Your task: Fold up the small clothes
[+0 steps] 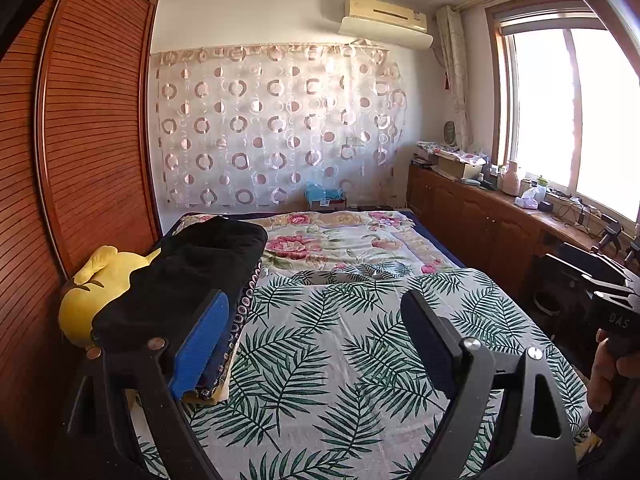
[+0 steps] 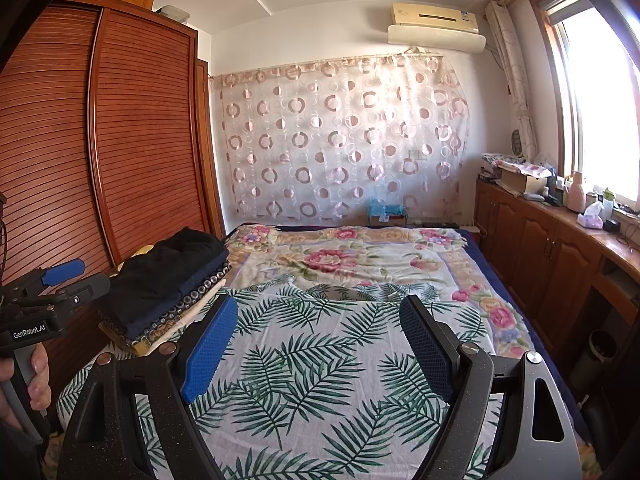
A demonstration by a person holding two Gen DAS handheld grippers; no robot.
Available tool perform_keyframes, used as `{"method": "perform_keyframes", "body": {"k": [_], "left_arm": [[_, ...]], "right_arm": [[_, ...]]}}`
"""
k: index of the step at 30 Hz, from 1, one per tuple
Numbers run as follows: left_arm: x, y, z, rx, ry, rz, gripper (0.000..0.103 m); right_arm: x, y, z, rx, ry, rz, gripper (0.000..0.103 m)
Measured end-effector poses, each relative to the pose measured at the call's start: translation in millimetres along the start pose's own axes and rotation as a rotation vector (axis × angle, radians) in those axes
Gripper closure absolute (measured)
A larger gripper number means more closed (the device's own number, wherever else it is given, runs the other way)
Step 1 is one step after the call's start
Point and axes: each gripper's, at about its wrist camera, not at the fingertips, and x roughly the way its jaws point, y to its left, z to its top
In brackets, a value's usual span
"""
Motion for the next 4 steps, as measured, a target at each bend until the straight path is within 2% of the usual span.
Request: {"method": "perform_keyframes", "body": {"k": [4], "left_arm": [[-0.4,0.5,0.3,0.001,0.0,0.0,0.014]], "right_arm": [[0.1,-0.1,-0.1,0.001,0.0,0.0,0.018]]}}
